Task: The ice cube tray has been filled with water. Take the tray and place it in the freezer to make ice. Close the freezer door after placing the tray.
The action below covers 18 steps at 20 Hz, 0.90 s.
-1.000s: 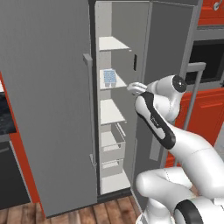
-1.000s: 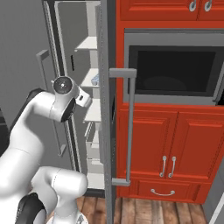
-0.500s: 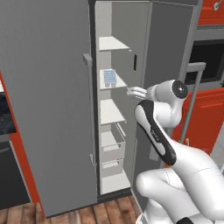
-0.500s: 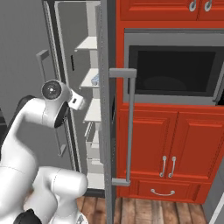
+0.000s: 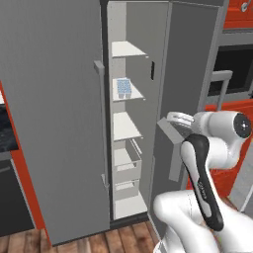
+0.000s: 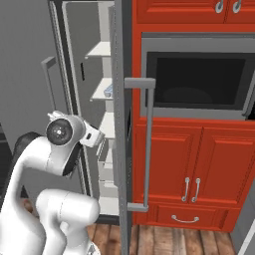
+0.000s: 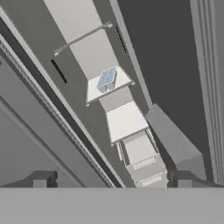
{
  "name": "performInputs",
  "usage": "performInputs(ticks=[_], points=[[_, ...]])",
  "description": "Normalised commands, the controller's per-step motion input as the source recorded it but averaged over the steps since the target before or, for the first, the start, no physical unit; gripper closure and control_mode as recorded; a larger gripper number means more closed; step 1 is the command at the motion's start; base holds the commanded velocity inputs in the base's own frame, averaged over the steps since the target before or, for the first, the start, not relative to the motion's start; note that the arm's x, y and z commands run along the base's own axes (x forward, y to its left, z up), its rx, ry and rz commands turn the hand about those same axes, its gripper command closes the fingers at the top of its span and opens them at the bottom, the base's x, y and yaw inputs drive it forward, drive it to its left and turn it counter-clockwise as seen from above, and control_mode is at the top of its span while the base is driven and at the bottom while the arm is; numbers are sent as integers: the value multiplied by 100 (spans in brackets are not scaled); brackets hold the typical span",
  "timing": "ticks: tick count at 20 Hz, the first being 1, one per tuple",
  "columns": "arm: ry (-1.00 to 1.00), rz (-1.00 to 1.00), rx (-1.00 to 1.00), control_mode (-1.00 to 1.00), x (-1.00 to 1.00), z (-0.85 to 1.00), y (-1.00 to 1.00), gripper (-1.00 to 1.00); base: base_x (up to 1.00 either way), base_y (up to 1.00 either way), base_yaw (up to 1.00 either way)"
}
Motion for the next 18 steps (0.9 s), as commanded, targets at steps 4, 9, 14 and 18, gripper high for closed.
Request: performInputs(ticks=[4, 9, 14, 18], points=[[-7, 0, 18, -100, -82, 1, -61, -100, 0, 0, 0], [0, 0, 10, -100, -54, 1, -66, -100, 0, 0, 0], [0, 0, 1, -100, -33, 0, -78, -100, 0, 0, 0], [0, 0, 4, -100, -6, -1, -56, -100, 0, 0, 0]])
